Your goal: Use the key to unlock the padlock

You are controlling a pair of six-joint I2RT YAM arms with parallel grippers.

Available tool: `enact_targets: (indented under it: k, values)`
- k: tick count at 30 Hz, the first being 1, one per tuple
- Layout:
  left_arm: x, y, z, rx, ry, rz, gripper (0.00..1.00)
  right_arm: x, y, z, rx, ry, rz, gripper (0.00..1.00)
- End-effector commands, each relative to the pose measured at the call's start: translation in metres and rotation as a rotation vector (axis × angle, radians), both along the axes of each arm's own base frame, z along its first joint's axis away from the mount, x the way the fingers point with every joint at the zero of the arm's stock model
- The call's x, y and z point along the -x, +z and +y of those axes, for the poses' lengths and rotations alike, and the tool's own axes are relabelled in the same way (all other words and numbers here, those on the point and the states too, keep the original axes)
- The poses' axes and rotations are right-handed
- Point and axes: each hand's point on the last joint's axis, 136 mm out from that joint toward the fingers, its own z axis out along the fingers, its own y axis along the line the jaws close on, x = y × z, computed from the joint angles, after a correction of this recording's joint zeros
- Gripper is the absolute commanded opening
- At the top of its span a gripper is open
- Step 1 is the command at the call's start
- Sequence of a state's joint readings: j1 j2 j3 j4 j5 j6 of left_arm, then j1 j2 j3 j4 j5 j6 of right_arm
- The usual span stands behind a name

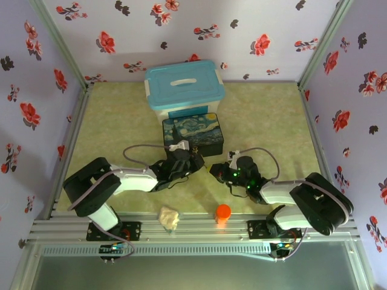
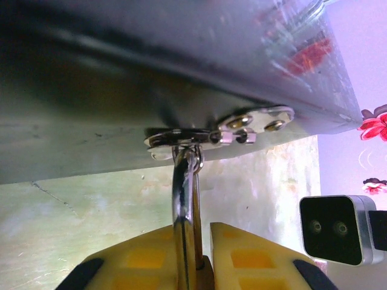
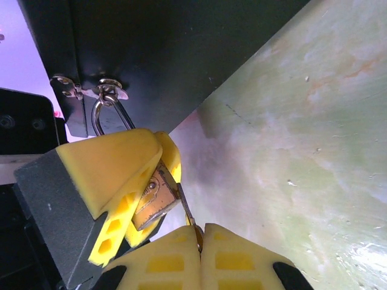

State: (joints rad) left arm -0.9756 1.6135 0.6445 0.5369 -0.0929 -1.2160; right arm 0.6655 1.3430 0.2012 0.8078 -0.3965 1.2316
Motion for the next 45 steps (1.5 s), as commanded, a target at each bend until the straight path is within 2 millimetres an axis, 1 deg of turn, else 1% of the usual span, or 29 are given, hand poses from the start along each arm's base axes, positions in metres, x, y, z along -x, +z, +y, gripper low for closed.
enact_targets:
  k: [1, 3, 8, 10, 14, 19, 23, 27, 30, 33, 37, 45]
  values:
    - [-0.014, 0.044, -0.009, 0.077, 0.007, -0.098, 0.03, 0.000, 0.014, 0.009, -0.064, 0.019, -0.022, 0.00]
    - [-0.015, 0.046, -0.007, 0.072, 0.011, -0.099, 0.03, 0.001, 0.013, 0.009, -0.065, 0.019, -0.023, 0.00]
    - [-0.016, 0.043, -0.006, 0.117, 0.035, -0.081, 0.02, 0.004, 0.017, 0.011, -0.073, 0.026, -0.034, 0.00]
    - [-0.017, 0.046, -0.007, 0.146, 0.041, -0.082, 0.02, 0.004, 0.021, 0.013, -0.087, 0.029, -0.042, 0.00]
    - [-0.018, 0.051, -0.007, 0.156, 0.045, -0.093, 0.01, 0.004, 0.019, 0.012, -0.079, 0.028, -0.039, 0.00]
    - [-0.019, 0.054, -0.004, 0.125, 0.049, -0.101, 0.00, 0.007, 0.014, 0.005, -0.071, 0.004, -0.032, 0.00]
    - [-0.020, 0.050, -0.003, 0.126, 0.058, -0.090, 0.00, 0.009, 0.015, 0.000, -0.054, -0.011, -0.034, 0.00]
    - [-0.022, 0.052, -0.005, 0.167, 0.068, -0.087, 0.00, 0.010, 0.022, -0.001, -0.050, -0.013, -0.058, 0.00]
    - [-0.022, 0.057, -0.006, 0.184, 0.067, -0.095, 0.00, 0.008, 0.030, 0.002, -0.063, -0.009, -0.071, 0.00]
    - [-0.023, 0.061, -0.006, 0.197, 0.070, -0.101, 0.00, 0.006, 0.031, 0.004, -0.063, -0.004, -0.075, 0.00]
    - [-0.023, 0.061, -0.007, 0.205, 0.073, -0.099, 0.00, 0.004, 0.032, 0.007, -0.075, -0.005, -0.077, 0.00]
    - [-0.022, 0.064, -0.005, 0.188, 0.069, -0.111, 0.00, -0.003, 0.041, 0.013, -0.114, 0.000, -0.107, 0.00]
